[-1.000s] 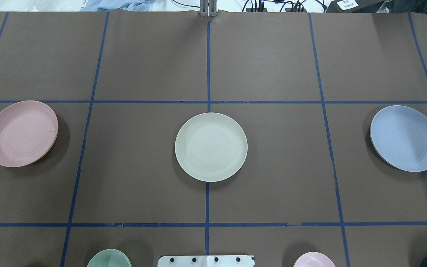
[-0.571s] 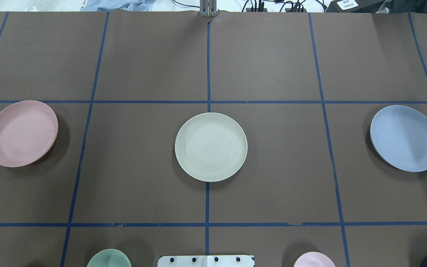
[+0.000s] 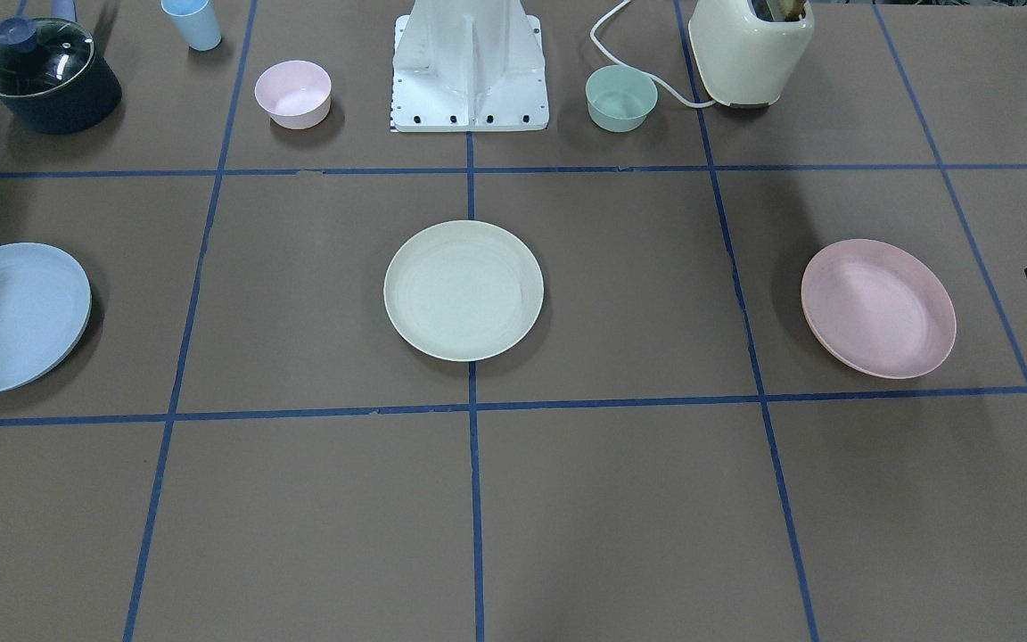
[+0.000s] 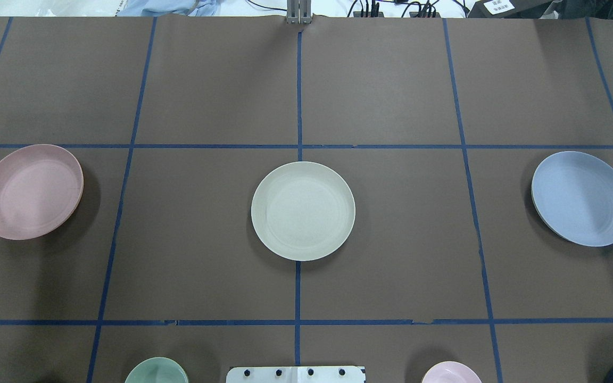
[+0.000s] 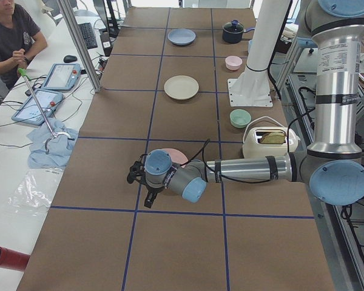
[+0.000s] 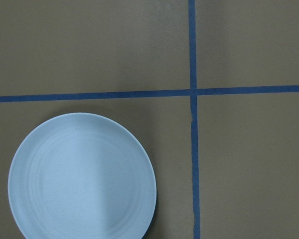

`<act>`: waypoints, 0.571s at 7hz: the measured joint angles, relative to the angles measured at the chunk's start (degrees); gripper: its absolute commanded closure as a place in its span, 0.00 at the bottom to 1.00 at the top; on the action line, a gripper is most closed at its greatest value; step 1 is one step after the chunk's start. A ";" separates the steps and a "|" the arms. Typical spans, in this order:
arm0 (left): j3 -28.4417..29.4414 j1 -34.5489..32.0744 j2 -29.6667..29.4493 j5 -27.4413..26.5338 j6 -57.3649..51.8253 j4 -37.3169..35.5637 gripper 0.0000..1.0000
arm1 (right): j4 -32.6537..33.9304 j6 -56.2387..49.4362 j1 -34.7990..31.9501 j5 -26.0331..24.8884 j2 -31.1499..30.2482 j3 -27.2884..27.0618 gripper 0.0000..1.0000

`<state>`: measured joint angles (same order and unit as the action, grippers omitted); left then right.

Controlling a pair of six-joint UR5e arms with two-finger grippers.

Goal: Stack three plates with pink and blue

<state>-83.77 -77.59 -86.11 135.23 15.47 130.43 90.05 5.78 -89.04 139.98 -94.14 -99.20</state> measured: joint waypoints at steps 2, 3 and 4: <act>1.12 4.71 0.51 -0.22 12.60 7.51 0.00 | -2.08 0.04 0.01 0.48 -0.21 0.17 0.00; 1.35 6.94 0.60 -0.30 17.73 10.09 0.01 | -2.38 0.10 0.01 0.51 -0.22 0.09 0.00; 1.84 8.85 0.72 -0.55 21.56 12.46 0.01 | -2.52 0.13 0.01 0.49 -0.20 0.02 0.00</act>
<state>-81.92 -68.74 -85.39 134.67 37.02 142.90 87.53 5.91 -89.03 140.47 -94.34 -99.17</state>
